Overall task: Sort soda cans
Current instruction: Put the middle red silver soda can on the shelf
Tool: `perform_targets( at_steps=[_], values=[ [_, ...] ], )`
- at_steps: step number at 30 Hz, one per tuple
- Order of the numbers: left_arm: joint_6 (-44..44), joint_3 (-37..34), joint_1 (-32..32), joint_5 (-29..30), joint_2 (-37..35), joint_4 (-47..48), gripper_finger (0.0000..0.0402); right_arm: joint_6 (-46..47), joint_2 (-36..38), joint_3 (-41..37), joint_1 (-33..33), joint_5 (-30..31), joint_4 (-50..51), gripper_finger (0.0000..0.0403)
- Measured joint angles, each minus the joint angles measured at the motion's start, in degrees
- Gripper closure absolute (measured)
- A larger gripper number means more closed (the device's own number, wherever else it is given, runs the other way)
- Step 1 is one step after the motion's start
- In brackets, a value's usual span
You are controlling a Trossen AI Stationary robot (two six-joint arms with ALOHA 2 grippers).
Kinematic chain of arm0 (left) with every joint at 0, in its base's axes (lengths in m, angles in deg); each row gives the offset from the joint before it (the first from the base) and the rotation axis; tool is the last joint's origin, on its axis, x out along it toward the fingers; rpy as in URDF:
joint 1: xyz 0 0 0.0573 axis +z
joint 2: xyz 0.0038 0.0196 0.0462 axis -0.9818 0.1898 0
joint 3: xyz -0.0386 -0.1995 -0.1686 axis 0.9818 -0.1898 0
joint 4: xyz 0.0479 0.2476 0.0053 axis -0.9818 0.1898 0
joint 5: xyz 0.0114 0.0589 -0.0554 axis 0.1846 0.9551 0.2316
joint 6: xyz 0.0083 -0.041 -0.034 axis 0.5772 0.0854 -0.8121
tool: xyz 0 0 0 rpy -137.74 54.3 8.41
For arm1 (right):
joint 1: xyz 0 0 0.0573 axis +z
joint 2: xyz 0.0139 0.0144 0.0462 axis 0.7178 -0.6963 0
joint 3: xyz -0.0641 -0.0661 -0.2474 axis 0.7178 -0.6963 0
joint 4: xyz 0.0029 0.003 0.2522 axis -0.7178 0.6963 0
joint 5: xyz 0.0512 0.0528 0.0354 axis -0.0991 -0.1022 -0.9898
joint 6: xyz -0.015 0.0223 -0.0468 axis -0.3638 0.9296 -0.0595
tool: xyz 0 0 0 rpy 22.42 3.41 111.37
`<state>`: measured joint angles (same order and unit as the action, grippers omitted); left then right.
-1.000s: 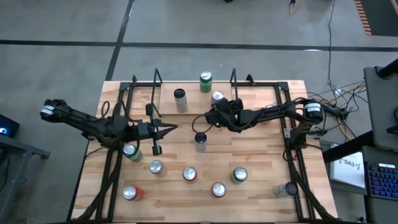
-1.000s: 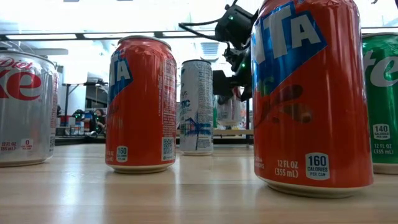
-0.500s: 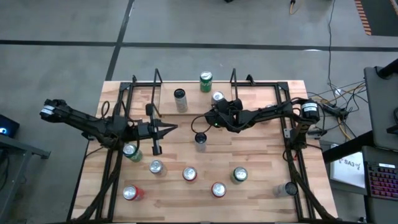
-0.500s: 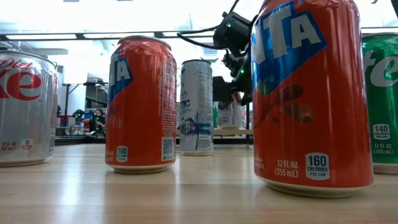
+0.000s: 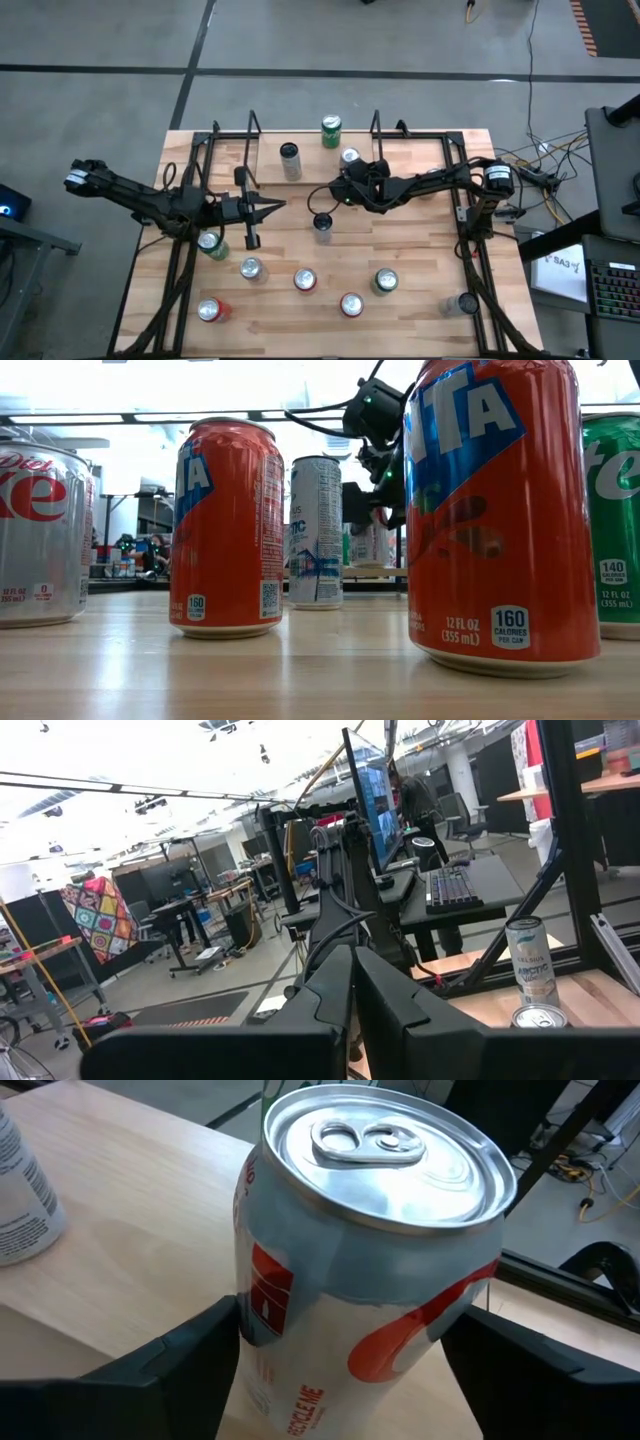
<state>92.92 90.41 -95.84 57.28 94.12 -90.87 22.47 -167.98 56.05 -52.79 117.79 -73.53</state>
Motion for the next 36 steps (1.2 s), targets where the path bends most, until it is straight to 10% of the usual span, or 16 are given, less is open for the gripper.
perform_targets(
  at_steps=[28, 36],
  values=[
    [0.22, -0.04, 0.0, 0.07, 0.02, 1.35, 0.0401, -6.88, 10.52, 1.29, 2.03, -0.17, 0.61, 0.0089],
    [0.22, -0.04, 0.0, 0.11, 0.02, 1.77, 0.0401, -15.5, 14.42, 9.55, 1.65, -15.34, 3.34, 0.0114]
  ],
)
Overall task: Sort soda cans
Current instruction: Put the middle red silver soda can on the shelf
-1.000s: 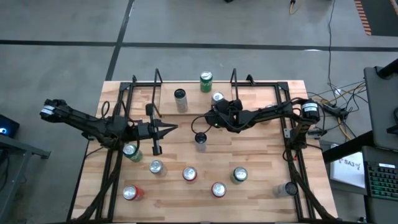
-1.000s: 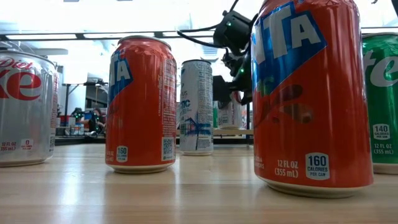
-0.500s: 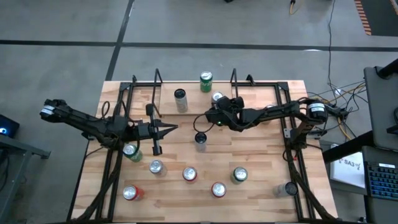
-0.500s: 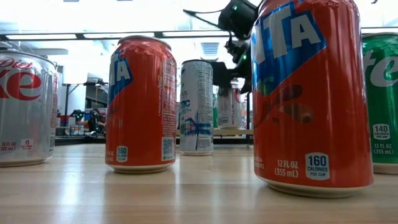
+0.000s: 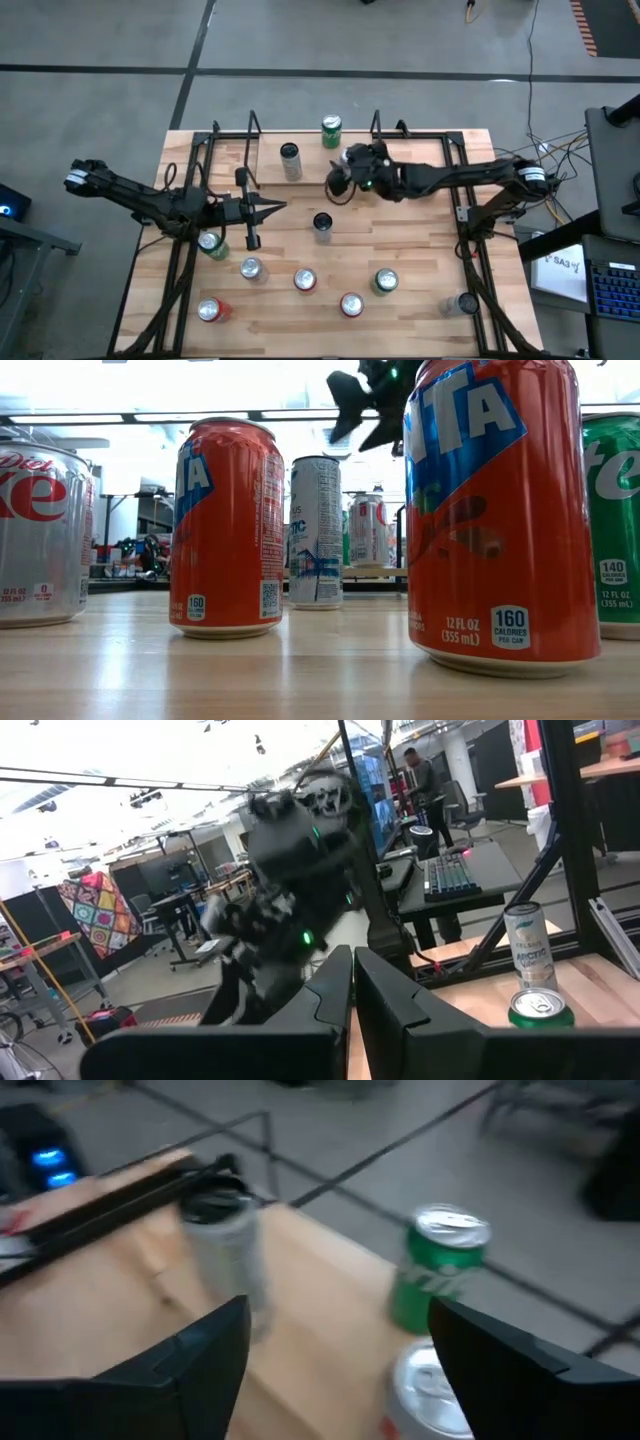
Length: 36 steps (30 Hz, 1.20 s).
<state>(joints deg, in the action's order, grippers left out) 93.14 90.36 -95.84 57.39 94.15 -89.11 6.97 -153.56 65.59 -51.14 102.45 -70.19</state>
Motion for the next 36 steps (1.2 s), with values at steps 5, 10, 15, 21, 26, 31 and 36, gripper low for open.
perform_targets(
  at_steps=[5, 10, 15, 21, 26, 31, 36],
  values=[
    [0.17, 0.0, 0.0, 0.04, 0.0, 0.03, 0.0401, 0.52, -0.4, 8.61, -2.62, -7.32, 13.11, 0.0159],
    [0.26, 0.0, 0.0, 0.04, 0.0, 0.03, 0.0401, 0.52, -0.46, 13.72, -4.57, -7.64, 23.9, 0.0225],
    [0.45, 0.0, 0.0, 0.07, 0.0, 0.03, 0.0401, 0.99, -0.48, 17.54, -7.25, -12.51, 31.79, 0.0307],
    [0.57, 0.0, 0.0, 0.07, 0.0, 0.0, 0.0401, 0.08, -1.7, 18.37, -11.71, -27.61, 34.52, 0.0388],
    [1.03, 0.0, 0.0, 0.07, 0.0, -0.05, 0.0401, -2.83, -3.57, 18.56, -14.09, -29.64, 37.14, 0.039],
    [1.06, 0.0, 0.0, 0.07, 0.0, -0.08, 0.0401, -6.75, -5.64, 18.56, -14.84, -29.62, 37.24, 0.039],
    [1.29, 0.0, 0.0, 0.07, 0.0, -0.08, 0.0401, -9.18, -7.08, 18.54, -14.92, -26.92, 37.77, 0.039]
  ],
)
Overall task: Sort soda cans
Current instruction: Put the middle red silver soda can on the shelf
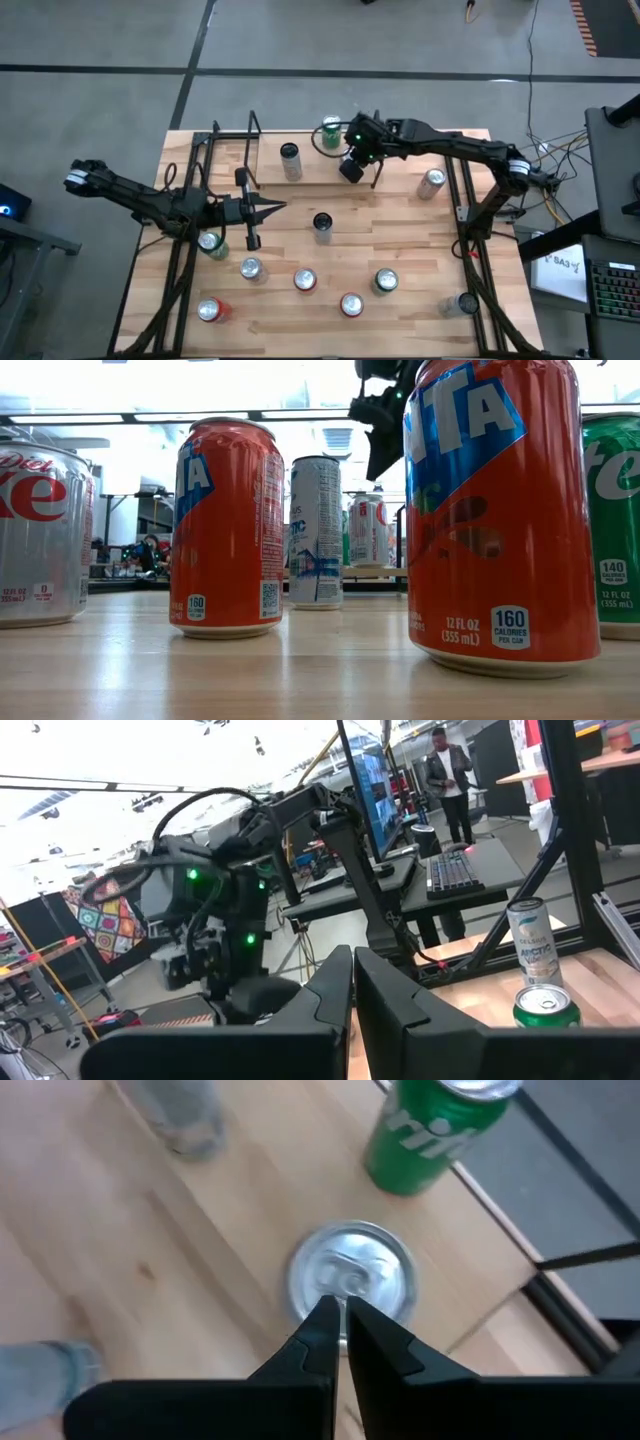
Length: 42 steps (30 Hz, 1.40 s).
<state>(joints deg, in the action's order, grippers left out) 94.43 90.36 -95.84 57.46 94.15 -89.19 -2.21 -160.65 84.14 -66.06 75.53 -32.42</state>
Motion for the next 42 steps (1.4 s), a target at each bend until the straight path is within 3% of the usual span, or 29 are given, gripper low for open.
perform_targets(
  at_steps=[42],
  values=[
    [0.0, 0.0, 0.0, 0.0, 0.0, 0.04, 0.0401, -1.4, -2.13, -2.32, 0.04, 5.58, 0.44, 0.039]
  ],
)
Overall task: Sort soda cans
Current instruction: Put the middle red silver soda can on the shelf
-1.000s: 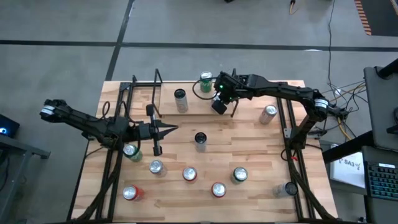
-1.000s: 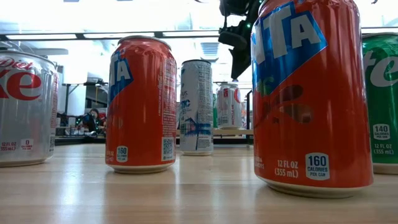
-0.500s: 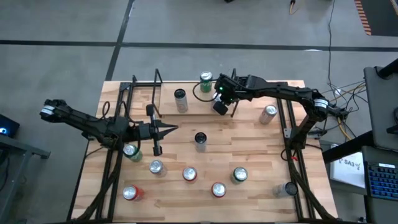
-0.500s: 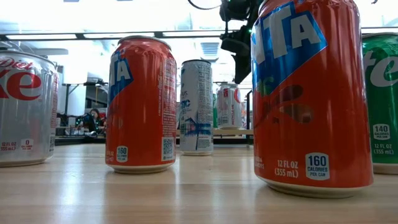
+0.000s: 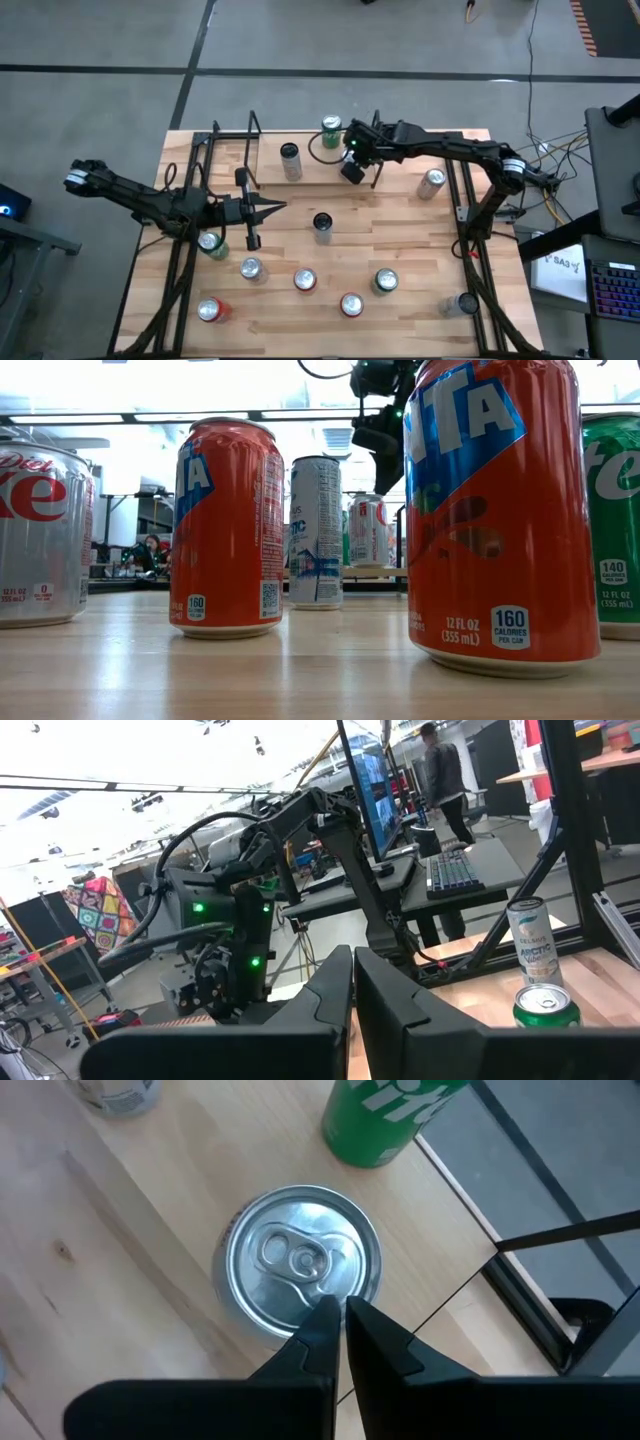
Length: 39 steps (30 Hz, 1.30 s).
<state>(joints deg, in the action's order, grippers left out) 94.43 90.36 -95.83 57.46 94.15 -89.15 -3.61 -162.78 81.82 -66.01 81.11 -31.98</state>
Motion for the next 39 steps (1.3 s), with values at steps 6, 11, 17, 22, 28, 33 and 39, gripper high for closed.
perform_targets(
  at_steps=[6, 11, 17, 22, 28, 33, 39],
  values=[
    [0.0, 0.0, 0.0, 0.01, 0.0, 0.0, 0.0401, 2.06, -0.27, 0.0, 0.42, -0.34, 0.22, 0.039],
    [0.0, 0.0, 0.02, 0.0, 0.0, 0.0, 0.0401, 5.76, 0.05, 0.07, 1.05, -1.35, 0.87, 0.039],
    [0.0, 0.0, 0.02, 0.0, 0.0, 0.0, 0.0401, 7.18, 0.06, 0.07, 1.55, -1.7, 0.24, 0.039],
    [0.0, 0.0, 0.02, 0.02, 0.0, 0.0, 0.0401, 5.98, 0.06, 0.07, 1.18, -0.36, -0.41, 0.039],
    [0.0, 0.0, 0.02, 0.0, 0.0, 0.0, 0.0401, 3.71, 0.06, 0.07, 0.97, 0.71, -4.37, 0.039],
    [0.0, 0.0, 0.01, 0.01, 0.0, 0.0, 0.0401, 0.86, -0.61, 0.07, 0.8, 0.94, -7.56, 0.039],
    [0.0, 0.0, 0.02, 0.01, -0.01, 0.0, 0.0401, -0.05, -1.94, 0.08, 0.35, 2.81, -6.4, 0.039]
  ],
)
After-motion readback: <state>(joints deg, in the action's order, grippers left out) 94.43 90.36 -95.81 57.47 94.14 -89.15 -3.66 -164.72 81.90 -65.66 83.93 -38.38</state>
